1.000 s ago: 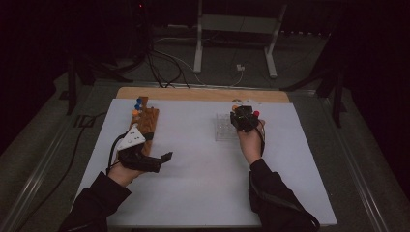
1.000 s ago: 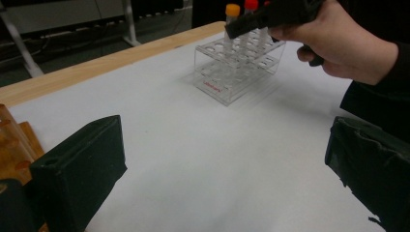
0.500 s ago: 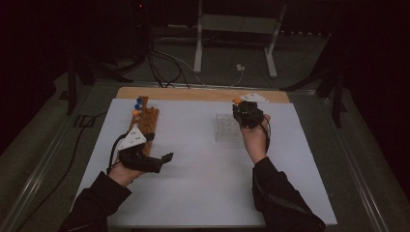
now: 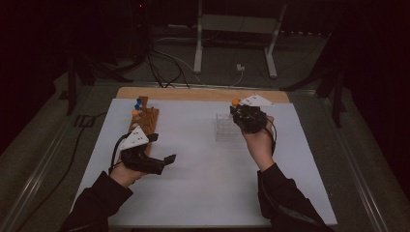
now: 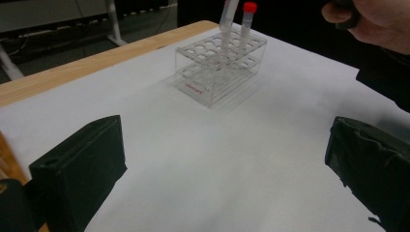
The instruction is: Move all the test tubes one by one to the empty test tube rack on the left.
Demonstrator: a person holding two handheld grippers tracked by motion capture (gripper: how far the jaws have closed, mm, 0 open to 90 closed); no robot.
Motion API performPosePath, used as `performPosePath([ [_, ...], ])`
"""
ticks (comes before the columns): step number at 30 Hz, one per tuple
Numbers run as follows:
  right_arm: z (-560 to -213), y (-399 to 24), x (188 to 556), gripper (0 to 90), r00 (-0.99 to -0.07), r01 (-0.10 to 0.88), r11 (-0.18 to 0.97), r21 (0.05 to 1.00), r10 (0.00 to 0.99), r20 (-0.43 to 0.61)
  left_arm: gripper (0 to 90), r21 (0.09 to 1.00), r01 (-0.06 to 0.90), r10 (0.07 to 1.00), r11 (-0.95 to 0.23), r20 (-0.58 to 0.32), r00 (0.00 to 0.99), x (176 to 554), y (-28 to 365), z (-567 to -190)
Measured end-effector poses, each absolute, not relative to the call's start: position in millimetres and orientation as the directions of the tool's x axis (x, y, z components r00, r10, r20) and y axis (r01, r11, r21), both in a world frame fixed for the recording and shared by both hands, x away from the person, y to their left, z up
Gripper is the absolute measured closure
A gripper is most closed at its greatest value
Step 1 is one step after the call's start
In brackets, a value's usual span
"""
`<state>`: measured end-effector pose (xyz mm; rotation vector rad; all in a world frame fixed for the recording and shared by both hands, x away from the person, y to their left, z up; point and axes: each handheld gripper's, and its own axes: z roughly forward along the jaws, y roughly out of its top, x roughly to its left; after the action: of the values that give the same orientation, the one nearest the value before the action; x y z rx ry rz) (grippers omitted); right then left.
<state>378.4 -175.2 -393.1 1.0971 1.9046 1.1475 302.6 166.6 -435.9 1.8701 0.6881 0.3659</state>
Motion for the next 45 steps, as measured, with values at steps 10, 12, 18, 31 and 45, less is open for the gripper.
performPosePath([
  [10, -408, -173, 341, 75.4, -0.544, 0.334, 0.314, 0.889, 0.834, -0.09, 1.6, 0.918, 0.252, 0.545, -0.306, -0.049, 0.837, 296, 150, -427],
  [12, -413, -172, 336, 75.4, -0.564, 0.338, 0.33, 0.881, 0.821, -0.091, 1.5, 0.917, 0.245, 0.534, -0.313, -0.043, 0.844, 295, 146, -426],
  [18, -425, -167, 320, 75.4, -0.609, 0.342, 0.358, 0.869, 0.789, -0.085, 1.6, 0.918, 0.23, 0.492, -0.323, -0.044, 0.869, 295, 134, -424],
  [31, -446, -149, 285, 75.4, -0.712, 0.321, 0.41, 0.854, 0.699, -0.068, 8.2, 0.925, 0.173, 0.41, -0.337, -0.021, 0.912, 298, 105, -421],
  [45, -452, -142, 277, 75.3, -0.743, 0.315, 0.424, 0.849, 0.667, -0.057, 44.2, 0.923, 0.125, 0.345, -0.364, 0.009, 0.939, 310, 73, -430],
])
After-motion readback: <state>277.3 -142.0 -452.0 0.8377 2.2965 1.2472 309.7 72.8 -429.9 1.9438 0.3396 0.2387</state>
